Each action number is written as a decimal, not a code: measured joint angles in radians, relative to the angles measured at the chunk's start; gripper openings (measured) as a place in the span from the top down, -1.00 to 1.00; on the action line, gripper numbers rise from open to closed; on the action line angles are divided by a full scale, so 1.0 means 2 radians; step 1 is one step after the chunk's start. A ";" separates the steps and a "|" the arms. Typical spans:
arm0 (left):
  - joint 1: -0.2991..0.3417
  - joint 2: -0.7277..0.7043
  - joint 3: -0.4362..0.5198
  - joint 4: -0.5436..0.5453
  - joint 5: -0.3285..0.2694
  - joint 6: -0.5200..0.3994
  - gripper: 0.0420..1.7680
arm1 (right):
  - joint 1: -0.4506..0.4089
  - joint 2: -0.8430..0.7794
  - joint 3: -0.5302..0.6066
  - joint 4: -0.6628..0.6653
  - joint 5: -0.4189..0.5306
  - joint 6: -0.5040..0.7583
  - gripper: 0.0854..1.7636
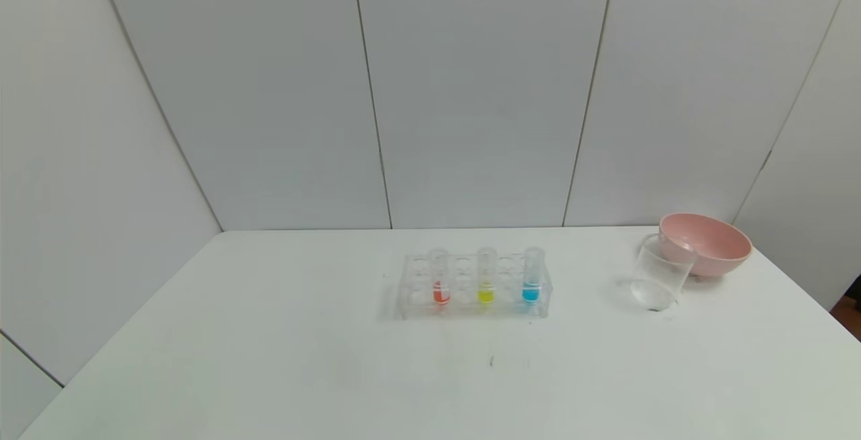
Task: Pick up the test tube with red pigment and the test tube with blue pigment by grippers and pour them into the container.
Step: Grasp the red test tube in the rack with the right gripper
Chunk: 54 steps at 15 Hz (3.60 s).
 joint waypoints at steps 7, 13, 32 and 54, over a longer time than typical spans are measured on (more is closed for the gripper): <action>0.000 0.000 0.000 0.000 0.000 0.000 -1.00 | 0.000 0.000 0.000 -0.002 0.000 0.002 -0.94; 0.000 0.000 0.000 0.000 0.000 0.000 -1.00 | 0.000 0.000 0.000 -0.001 0.000 0.002 -0.94; 0.000 0.000 0.000 0.000 0.000 0.000 -1.00 | 0.062 0.484 -0.166 -0.325 0.034 -0.004 -0.94; 0.000 0.000 0.000 0.000 0.000 0.000 -1.00 | 0.542 1.003 -0.377 -0.522 -0.346 0.087 -0.94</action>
